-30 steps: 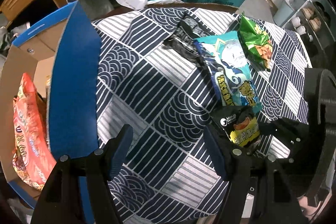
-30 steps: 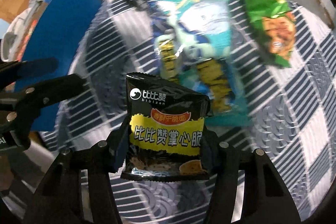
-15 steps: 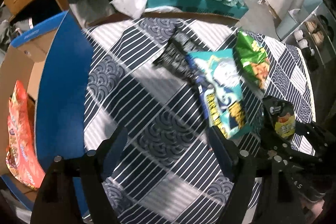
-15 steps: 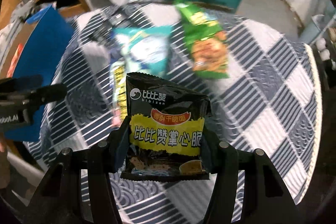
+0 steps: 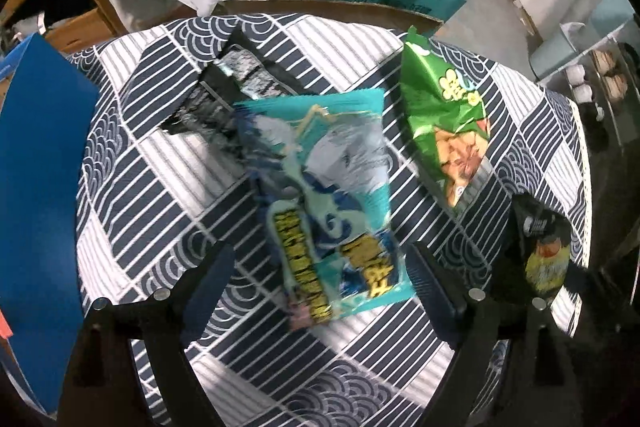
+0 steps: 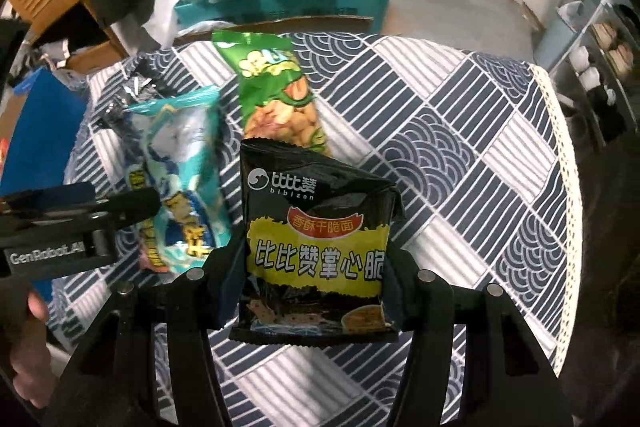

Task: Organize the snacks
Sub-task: 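Lift the black bag with right tool while left tool grasps the teal anime-print bag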

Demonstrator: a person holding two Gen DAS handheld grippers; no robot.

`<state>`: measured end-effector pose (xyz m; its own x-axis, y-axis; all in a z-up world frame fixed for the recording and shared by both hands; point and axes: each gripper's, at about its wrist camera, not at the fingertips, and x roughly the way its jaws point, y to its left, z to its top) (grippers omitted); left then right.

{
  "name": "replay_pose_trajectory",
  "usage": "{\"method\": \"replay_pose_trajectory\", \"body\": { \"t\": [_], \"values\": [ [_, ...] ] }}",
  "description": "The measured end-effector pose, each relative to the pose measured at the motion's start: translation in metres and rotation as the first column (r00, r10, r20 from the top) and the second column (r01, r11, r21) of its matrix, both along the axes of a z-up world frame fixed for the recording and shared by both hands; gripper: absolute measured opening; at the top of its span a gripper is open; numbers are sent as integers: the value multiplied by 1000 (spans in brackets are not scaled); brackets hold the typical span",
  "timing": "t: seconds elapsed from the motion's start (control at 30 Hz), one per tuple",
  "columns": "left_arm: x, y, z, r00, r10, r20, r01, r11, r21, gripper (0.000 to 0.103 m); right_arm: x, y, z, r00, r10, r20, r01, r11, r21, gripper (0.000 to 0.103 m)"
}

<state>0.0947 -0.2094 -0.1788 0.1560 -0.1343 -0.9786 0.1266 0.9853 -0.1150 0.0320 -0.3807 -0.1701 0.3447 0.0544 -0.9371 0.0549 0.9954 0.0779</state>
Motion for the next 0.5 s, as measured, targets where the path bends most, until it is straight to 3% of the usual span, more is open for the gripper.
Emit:
{"method": "replay_pose_trajectory", "body": {
  "t": [0.5],
  "values": [
    [13,-27,-36,998,59,-32,-56,996,65,89,2,-19,-12,1000,-18,-8,18,1000,11,58]
  ]
}}
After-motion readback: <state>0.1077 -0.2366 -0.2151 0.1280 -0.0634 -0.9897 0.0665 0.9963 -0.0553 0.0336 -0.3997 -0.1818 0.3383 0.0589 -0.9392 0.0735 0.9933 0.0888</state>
